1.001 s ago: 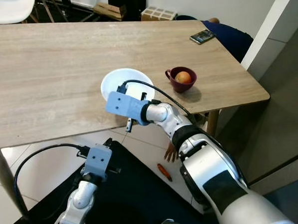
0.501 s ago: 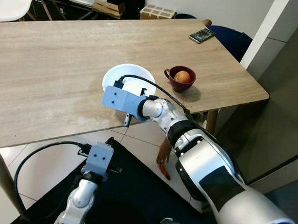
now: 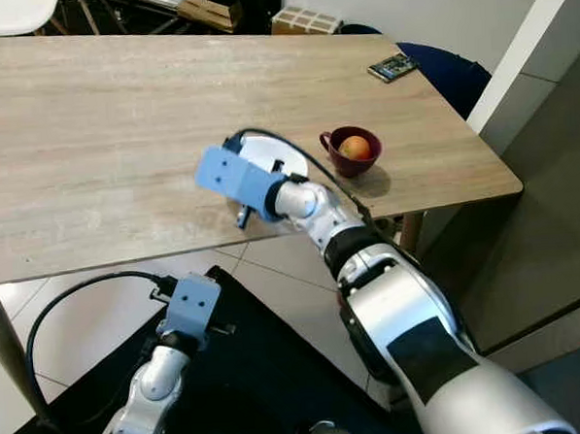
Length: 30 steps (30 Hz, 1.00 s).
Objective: Restocking fridge
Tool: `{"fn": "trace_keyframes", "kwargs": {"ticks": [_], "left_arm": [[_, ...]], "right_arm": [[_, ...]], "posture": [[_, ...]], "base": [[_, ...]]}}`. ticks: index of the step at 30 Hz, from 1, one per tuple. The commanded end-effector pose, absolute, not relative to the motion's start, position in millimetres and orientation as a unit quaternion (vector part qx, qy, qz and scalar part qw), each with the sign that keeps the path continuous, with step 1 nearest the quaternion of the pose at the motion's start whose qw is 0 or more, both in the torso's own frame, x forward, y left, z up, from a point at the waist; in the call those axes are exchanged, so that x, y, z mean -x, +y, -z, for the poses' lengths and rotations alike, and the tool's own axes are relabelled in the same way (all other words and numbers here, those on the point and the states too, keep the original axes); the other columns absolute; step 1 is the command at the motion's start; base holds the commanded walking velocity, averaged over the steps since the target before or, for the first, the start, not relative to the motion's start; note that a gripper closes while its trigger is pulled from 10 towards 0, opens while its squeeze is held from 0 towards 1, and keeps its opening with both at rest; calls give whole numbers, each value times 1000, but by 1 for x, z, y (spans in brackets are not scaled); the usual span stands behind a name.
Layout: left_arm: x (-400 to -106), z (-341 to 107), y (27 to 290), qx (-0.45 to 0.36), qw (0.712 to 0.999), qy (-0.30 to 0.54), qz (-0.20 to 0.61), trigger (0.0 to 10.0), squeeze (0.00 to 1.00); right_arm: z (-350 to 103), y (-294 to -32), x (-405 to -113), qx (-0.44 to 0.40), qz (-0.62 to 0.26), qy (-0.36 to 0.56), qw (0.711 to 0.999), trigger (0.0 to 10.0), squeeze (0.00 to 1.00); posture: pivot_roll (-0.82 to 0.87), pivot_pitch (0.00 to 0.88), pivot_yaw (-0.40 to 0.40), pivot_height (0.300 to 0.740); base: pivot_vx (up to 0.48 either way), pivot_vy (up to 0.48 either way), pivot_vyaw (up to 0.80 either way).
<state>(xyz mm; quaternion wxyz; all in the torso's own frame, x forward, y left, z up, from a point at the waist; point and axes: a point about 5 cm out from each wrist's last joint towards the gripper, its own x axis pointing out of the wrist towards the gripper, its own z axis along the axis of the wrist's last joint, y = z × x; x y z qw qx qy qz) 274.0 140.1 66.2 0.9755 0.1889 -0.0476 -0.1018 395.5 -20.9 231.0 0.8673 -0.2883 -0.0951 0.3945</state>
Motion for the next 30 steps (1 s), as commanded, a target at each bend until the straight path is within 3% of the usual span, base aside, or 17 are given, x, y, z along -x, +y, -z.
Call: {"fn": "trace_keyframes", "kwargs": {"ticks": [1,8,13,18,30], "left_arm": [[-268,-55,140,-207,970,-27,122,10000,0],[-259,-49,150,-184,976,-12,112,10000,0],[-254,-32,155,-170,979,25,111,10000,0],[-259,-27,154,-191,973,38,127,10000,0],[-285,-59,136,-127,987,-24,99,10000,0]], "right_arm": [[-237,-31,-397,259,-393,-108,876,10000,0],[-233,-60,-398,178,-399,-124,891,10000,0],[-189,-88,-383,114,-415,-114,895,10000,0],[-147,-120,-376,67,-292,-71,952,10000,0],[-126,-120,-368,3,-222,-47,974,10000,0]], "posture": [[-9,136,-169,740],[-8,111,-140,740],[-17,77,-91,740],[-36,55,-72,740],[-40,48,-85,740]], "base": [[0,0,0],[0,0,0],[0,0,0],[0,0,0],[0,0,0]]}}
